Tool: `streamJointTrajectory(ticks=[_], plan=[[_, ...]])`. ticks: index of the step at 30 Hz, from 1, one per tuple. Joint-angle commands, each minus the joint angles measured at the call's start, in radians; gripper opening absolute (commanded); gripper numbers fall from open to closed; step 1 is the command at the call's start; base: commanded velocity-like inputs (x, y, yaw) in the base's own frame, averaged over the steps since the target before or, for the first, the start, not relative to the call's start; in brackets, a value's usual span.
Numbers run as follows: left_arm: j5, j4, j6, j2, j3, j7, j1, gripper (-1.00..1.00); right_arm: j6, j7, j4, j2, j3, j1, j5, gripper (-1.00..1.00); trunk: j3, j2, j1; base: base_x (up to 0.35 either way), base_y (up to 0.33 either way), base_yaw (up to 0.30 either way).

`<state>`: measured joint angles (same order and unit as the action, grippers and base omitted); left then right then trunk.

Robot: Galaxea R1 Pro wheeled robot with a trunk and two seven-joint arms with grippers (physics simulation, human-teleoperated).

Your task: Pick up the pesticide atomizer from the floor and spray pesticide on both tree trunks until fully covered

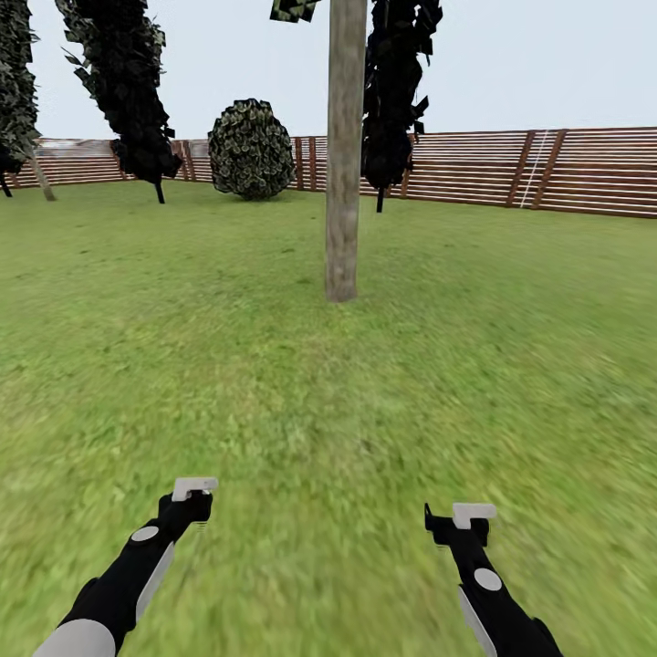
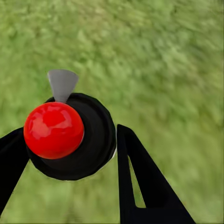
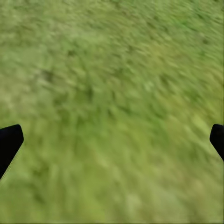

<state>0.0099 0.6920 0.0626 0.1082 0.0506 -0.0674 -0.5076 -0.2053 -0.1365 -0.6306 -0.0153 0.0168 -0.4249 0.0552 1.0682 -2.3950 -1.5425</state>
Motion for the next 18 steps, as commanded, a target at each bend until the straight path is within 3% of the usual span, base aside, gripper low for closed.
streamJointTrajectory(ticks=[1,18], plan=[[0.000,0.000,0.000,0.000,0.000,0.000,0.000,-1.00,0.000,0.000,0.000,0.000,0.000,0.000,0.000,1.00,0.000,0.000,0.000,0.339,0.000,0.000],[-0.001,0.000,0.000,0.001,0.000,0.000,0.000,-1.00,0.000,0.000,0.000,0.000,0.000,0.000,0.000,1.00,0.000,0.000,0.000,0.339,0.000,0.000]])
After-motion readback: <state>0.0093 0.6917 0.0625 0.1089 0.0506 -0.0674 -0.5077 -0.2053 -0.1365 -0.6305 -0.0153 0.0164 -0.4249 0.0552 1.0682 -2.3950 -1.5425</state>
